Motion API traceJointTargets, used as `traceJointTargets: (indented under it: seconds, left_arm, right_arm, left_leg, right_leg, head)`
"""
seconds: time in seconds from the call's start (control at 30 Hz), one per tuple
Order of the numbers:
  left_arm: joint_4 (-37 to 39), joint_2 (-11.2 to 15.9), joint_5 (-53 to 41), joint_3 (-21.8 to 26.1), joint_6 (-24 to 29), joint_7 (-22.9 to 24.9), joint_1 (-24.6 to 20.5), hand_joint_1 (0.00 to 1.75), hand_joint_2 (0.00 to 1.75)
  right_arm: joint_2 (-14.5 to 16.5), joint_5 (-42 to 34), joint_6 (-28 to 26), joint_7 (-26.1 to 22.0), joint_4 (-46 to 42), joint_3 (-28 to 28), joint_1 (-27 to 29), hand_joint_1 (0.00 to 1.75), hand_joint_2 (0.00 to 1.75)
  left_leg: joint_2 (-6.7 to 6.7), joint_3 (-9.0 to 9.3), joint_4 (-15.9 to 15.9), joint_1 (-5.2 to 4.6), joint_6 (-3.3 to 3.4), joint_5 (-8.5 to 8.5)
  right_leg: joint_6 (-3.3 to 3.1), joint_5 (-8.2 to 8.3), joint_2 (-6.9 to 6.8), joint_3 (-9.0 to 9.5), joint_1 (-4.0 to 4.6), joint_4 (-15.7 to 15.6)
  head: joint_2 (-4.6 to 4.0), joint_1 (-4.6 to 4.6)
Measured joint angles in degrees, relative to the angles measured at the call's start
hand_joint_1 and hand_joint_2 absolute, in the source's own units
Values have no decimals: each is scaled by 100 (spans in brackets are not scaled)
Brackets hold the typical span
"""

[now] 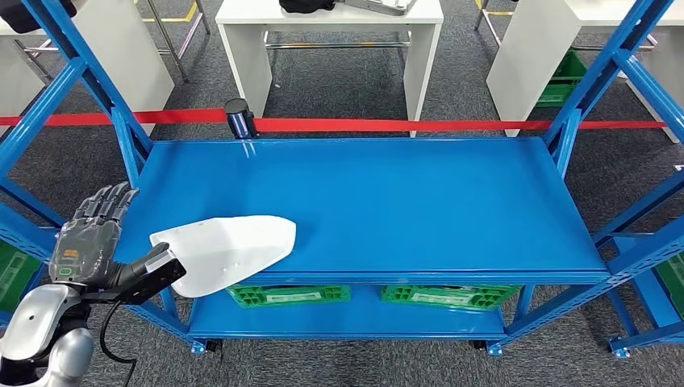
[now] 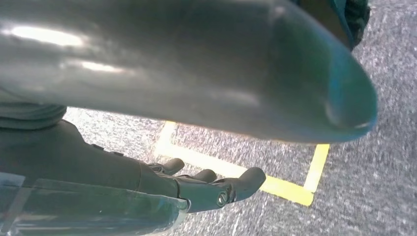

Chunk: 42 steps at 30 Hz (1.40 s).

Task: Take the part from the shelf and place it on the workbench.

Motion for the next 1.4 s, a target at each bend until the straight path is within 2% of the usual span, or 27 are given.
traceJointTargets:
  seconds: [0.07,0.17,0.2,0.23,0.27,0.33,0.4,0.5,0.53,0.57,0.63,0.67,0.7,0.73,0.77,0.8,0.83,0.9,0.97,1.03,1.1,1.17,1.2,1.23,1.27,1.33,1.4]
  left_arm:
    - [-1,3,-1,-4,5,-5,-21,0,0]
    - [38,12,89,-48,-43,-61,-50,0,0]
    - [71,20,171,-81,-72,-101,-56,0,0]
    - [105,27,274,-116,-96,-146,-65,0,0]
    - [131,31,376,-148,-106,-187,-77,0,0]
    - [157,34,522,-198,-105,-238,-121,0,87]
    - [171,42,588,-233,-96,-256,-159,0,175]
    - [165,18,915,-258,66,-370,-137,0,175]
    - [143,-23,1090,-260,165,-433,-110,0,175]
    - [104,-91,1294,-260,269,-503,-62,0,175]
    - [-6,-277,1751,-234,408,-636,103,0,175]
    - [-72,-395,2020,-204,441,-699,217,0,175]
    - [-133,-502,2256,-169,453,-746,331,0,175]
    - [-193,-602,2445,-132,456,-782,435,0,175]
    - [-249,-691,2570,-96,457,-805,520,0,175]
    - [-299,-755,2630,-65,458,-819,585,0,175]
    - [-345,-809,2657,-35,458,-829,634,0,175]
    - [-419,-879,2684,14,458,-838,691,0,175]
    - [-471,-925,2707,45,457,-840,728,0,175]
    - [-513,-967,2789,80,444,-843,758,0,175]
    - [-545,-1016,2922,129,416,-849,793,0,175]
    - [-557,-1081,2999,156,388,-850,872,0,175]
    - [-558,-1114,3010,160,373,-845,918,0,175]
    - [-558,-1145,3007,161,362,-833,952,0,175]
    - [-558,-1172,3001,168,353,-816,970,0,175]
    - [-558,-1220,2989,215,342,-774,978,0,175]
    - [-556,-1274,2987,304,344,-737,987,0,175]
  right_arm:
    - [5,0,31,0,-4,1,6,0,0]
    - [13,0,68,-1,-11,28,27,0,0]
    - [10,0,56,-3,-13,50,36,0,0]
    - [3,0,29,-8,-10,76,43,0,0]
    - [-6,0,-3,-13,-6,101,47,0,0]
    - [-20,0,-57,-26,8,148,45,0,0]
    - [-35,0,-73,-34,22,179,38,0,0]
    - [-47,0,-76,-36,43,189,39,0,0]
    - [-48,0,-51,-35,39,188,44,0,0]
    - [-44,0,-2,-34,20,186,49,0,0]
    - [-9,0,134,-32,-72,174,66,0,0]
    - [26,0,209,-27,-148,163,76,0,0]
    - [62,0,273,-22,-230,150,90,0,0]
    - [98,0,330,-18,-315,140,108,0,0]
    - [129,0,369,-15,-396,132,122,0,0]
    - [152,0,392,-15,-466,128,134,0,0]
    - [174,0,404,-15,-524,126,137,0,0]
    - [213,0,409,-16,-622,120,132,0,0]
    - [246,0,410,-16,-697,113,129,0,0]
    - [276,0,413,-15,-750,100,130,0,0]
    - [304,0,418,-11,-779,86,131,0,0]
    - [322,0,420,1,-784,64,132,0,0]
    - [331,0,421,9,-786,50,132,0,0]
    - [339,0,422,16,-796,33,131,0,0]
    - [358,0,424,25,-820,16,129,0,0]
    - [425,0,432,48,-899,-5,121,0,0]
    - [490,0,435,81,-970,-12,114,0,0]
  left_leg:
    - [1,-119,265,12,-62,-199]
    - [2,-589,1286,44,-128,-685]
    - [2,-678,1480,50,-130,-709]
    - [2,-662,1448,53,-121,-619]
    - [1,-529,1176,52,-99,-435]
    - [2,-150,402,35,-32,-110]
    - [2,27,17,3,19,-38]
    - [3,59,-65,-2,95,-11]
    - [7,82,-101,11,135,17]
    - [12,105,-137,24,168,42]
    - [22,98,-147,21,197,55]
    - [25,91,-144,15,197,54]
    - [26,86,-139,11,196,52]
    - [21,85,-133,9,193,49]
    - [13,85,-123,10,186,44]
    - [3,84,-106,10,172,34]
    - [-8,76,-81,-2,150,18]
    - [-19,54,-34,-25,98,-12]
    - [-22,44,-17,-26,55,-21]
    - [-19,6,85,-4,1,-104]
    - [-14,-199,564,16,-63,-408]
    - [-11,-550,1338,32,-107,-767]
    - [-11,-679,1606,38,-114,-844]
    - [-11,-711,1662,42,-109,-806]
    - [-10,-627,1473,43,-90,-660]
    - [-9,-235,662,23,-6,-272]
    - [7,39,92,-12,74,-81]
  right_leg:
    - [-43,14,3,8,-37,-11]
    - [-63,13,5,1,-28,-7]
    - [-62,13,5,2,-22,-6]
    - [-62,13,7,6,-18,-5]
    - [-61,12,12,14,-14,-5]
    - [-55,14,21,22,2,-6]
    - [-31,25,24,0,18,-5]
    - [46,21,15,-35,24,26]
    - [57,-43,10,-86,25,139]
    - [48,-161,4,-189,29,363]
    - [15,-494,0,-525,24,1082]
    - [19,-624,0,-687,23,1428]
    - [43,-680,-1,-778,21,1626]
    - [88,-639,-2,-758,16,1593]
    - [144,-512,-3,-620,5,1320]
    - [195,-343,-5,-401,-9,886]
    - [212,-203,-3,-200,-12,481]
    - [153,-65,-2,8,-4,42]
    - [53,-49,-1,11,7,15]
    - [-12,-28,0,24,-15,5]
    - [-54,-13,0,30,-34,-2]
    - [-66,-13,0,25,-25,0]
    - [-66,-14,1,24,-20,1]
    - [-66,-14,1,26,-13,1]
    - [-66,-15,1,31,-5,1]
    - [-63,-15,5,44,15,0]
    - [-50,-11,6,39,39,-1]
  head:
    - [0,-14]
    - [0,-30]
    - [0,-29]
    - [0,-29]
    - [0,-29]
    - [0,-26]
    - [0,-25]
    - [0,-22]
    - [0,-18]
    - [0,-8]
    - [0,10]
    - [0,16]
    - [0,17]
    - [0,19]
    - [0,19]
    - [0,20]
    - [0,19]
    - [0,14]
    - [0,10]
    - [0,8]
    - [0,1]
    - [0,-2]
    - [0,-2]
    - [0,-2]
    - [0,-2]
    - [0,0]
    - [0,2]
